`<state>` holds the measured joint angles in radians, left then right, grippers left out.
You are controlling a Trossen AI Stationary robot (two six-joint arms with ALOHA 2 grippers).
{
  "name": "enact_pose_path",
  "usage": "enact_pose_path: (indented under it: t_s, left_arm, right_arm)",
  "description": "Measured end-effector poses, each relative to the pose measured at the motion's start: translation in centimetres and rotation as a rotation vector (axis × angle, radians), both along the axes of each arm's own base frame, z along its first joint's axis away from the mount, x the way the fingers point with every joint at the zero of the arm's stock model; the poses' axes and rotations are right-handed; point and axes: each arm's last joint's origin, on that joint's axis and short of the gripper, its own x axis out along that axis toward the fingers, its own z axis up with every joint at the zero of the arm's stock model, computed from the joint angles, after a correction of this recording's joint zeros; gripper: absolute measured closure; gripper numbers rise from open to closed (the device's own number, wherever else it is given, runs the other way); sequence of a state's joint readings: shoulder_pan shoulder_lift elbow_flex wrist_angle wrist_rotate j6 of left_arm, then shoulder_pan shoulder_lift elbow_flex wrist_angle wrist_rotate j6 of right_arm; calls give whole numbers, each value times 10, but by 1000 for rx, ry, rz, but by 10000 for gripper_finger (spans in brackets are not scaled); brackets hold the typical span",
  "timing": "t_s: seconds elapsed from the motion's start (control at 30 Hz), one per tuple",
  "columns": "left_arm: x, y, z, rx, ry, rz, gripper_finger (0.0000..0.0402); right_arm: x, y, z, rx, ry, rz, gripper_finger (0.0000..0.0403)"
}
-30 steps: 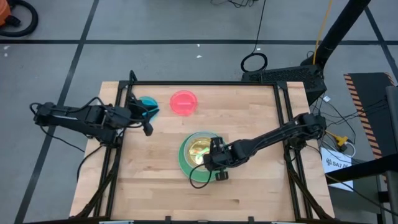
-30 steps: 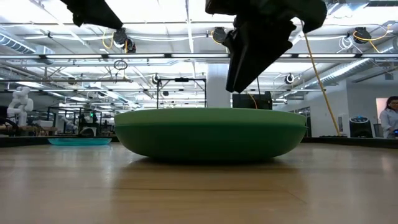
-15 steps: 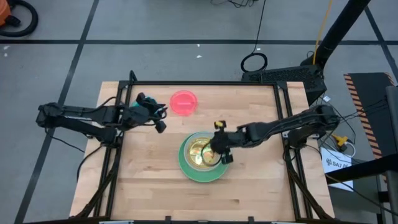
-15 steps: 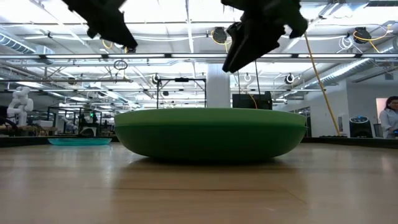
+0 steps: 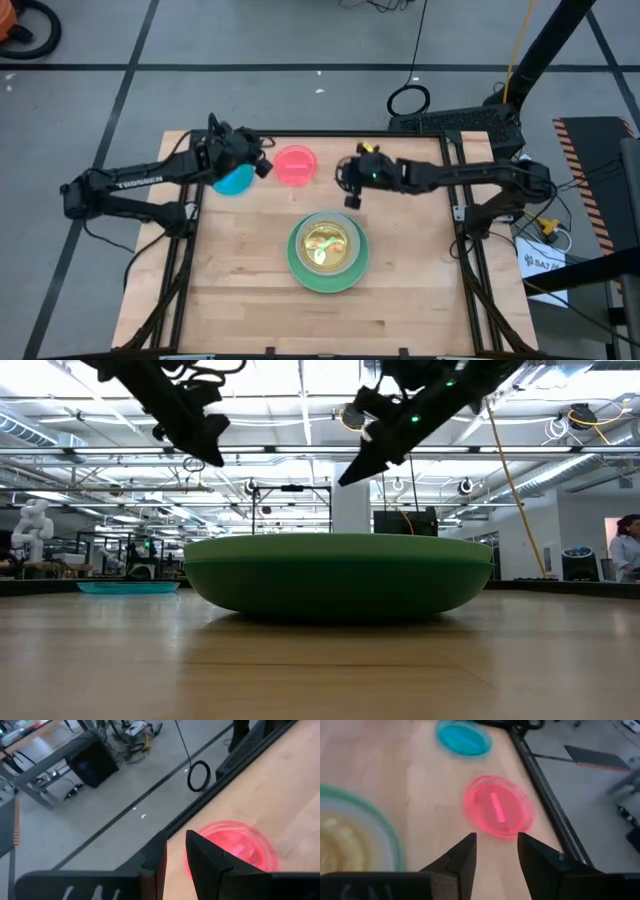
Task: Stack plastic plates
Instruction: Stack the pink transparent plate on the green transparent plate
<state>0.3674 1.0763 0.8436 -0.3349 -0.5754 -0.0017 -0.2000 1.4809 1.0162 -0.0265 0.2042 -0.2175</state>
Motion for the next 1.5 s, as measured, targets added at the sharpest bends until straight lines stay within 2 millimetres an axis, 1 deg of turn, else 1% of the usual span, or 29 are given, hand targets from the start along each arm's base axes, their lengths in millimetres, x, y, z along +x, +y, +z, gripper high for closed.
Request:
enact_pose_path:
  t_s: [0.13,0.23,0.3,0.4,0.53,0.67,0.77,0.87,1.03,1.1,1.2,1.27,1.37,1.43,1.5]
  left_arm:
    - [-6,16,-3,-51,8,-9,321]
    - [-9,22,-8,-94,32,-23,321]
    - [-10,25,-8,-91,35,-18,321]
    - [-12,28,-7,-88,38,-9,321]
    - [-13,32,-7,-120,11,-45,321]
    - [-8,35,-14,-246,-35,-211,321]
    - [0,43,-23,-299,-43,-261,321]
    - [10,55,-42,-354,-5,-248,321]
    - [23,82,-67,-452,21,-153,321]
    - [29,92,-72,-483,15,-116,321]
    - [38,105,-79,-546,50,-96,321]
    - [45,116,-80,-591,72,-93,321]
    - [53,125,-83,-700,207,-99,321]
    - [57,131,-88,-773,283,-79,321]
    - [65,137,-90,-792,304,-81,321]
  right_arm:
    - [16,-21,10,54,-49,-26,268]
    - [31,-34,19,76,-86,-50,268]
    - [40,-42,25,80,-94,-64,268]
    - [51,-48,28,68,-56,-62,268]
    - [53,-48,30,62,-1,-52,268]
    - [44,-46,34,69,52,-52,268]
    - [32,-42,37,89,127,-55,268]
    - [19,-38,39,128,197,-69,268]
    - [-12,-28,41,141,186,-80,268]
    - [-25,-24,40,134,160,-78,268]
    - [-42,-19,38,115,92,-75,268]
    - [-51,-16,37,97,48,-69,268]
    - [-62,-13,36,87,25,-66,268]
    - [-68,-11,35,81,22,-62,268]
    - [-72,-10,35,74,18,-58,268]
